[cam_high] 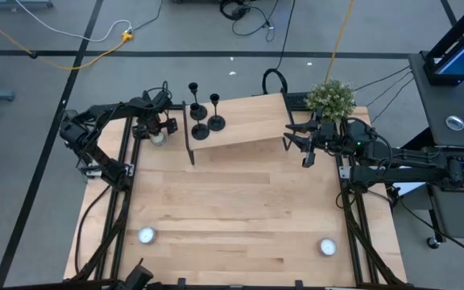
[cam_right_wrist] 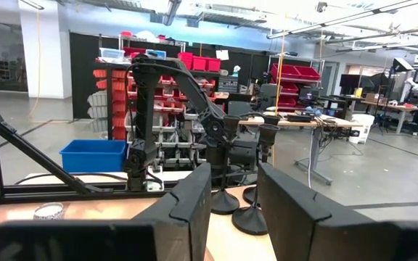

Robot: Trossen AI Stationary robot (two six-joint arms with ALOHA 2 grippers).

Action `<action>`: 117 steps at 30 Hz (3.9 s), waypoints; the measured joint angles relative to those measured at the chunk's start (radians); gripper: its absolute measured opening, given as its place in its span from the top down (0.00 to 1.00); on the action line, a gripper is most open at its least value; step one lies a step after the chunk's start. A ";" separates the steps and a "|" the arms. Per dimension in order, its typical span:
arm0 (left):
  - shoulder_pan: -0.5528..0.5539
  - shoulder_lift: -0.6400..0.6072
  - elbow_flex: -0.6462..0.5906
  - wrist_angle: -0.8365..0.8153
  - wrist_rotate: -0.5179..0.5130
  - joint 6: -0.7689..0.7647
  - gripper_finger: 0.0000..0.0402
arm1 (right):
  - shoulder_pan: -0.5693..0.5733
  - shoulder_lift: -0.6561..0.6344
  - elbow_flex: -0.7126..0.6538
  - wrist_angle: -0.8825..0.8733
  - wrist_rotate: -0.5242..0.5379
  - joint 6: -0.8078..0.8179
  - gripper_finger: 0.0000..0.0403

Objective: Pick & Place candle stick holders
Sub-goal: Put the top blue scented candle on the shelf

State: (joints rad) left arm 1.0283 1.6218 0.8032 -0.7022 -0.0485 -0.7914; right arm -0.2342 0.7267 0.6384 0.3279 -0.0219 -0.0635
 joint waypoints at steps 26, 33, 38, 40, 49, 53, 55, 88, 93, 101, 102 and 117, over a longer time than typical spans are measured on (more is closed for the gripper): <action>-0.041 0.003 -0.001 -0.063 0.005 0.068 0.40 | 0.000 0.000 0.000 0.000 0.000 0.000 0.74; -0.063 -0.037 -0.006 -0.121 -0.015 0.109 0.31 | 0.000 0.000 0.000 0.000 0.000 0.000 0.74; -0.068 -0.080 -0.011 -0.207 -0.023 0.099 0.20 | 0.000 0.000 0.000 0.001 0.000 0.000 0.74; -0.071 -0.082 -0.011 -0.247 -0.027 0.091 0.16 | 0.000 0.000 0.000 0.001 0.000 0.000 0.74; -0.121 -0.082 -0.011 -0.224 -0.032 0.081 0.08 | 0.000 0.000 0.000 0.002 0.000 0.000 0.74; -0.128 -0.087 -0.039 -0.201 -0.036 0.053 0.09 | 0.000 0.000 0.000 0.002 0.000 0.033 0.74; -0.127 -0.089 -0.058 -0.190 -0.026 0.049 0.09 | 0.000 0.000 0.000 0.003 0.000 0.035 0.74; -0.196 -0.087 -0.087 -0.174 0.006 0.075 0.20 | 0.000 0.000 0.000 0.004 0.000 0.026 0.74; -0.200 -0.087 -0.087 -0.176 0.006 0.081 0.20 | 0.000 0.000 0.000 0.004 0.000 0.026 0.74; -0.200 -0.087 -0.087 -0.189 0.002 0.056 0.12 | 0.000 0.000 0.000 0.004 0.000 0.026 0.74; -0.201 -0.087 -0.087 -0.190 0.001 0.056 0.12 | 0.000 0.000 0.000 0.004 0.000 0.026 0.74; -0.244 -0.087 -0.087 -0.218 0.007 0.050 0.11 | 0.000 0.000 0.000 0.004 0.000 0.026 0.74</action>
State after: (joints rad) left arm 0.7842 1.5349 0.7166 -0.9206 -0.0418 -0.7418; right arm -0.2340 0.7267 0.6384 0.3317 -0.0218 -0.0376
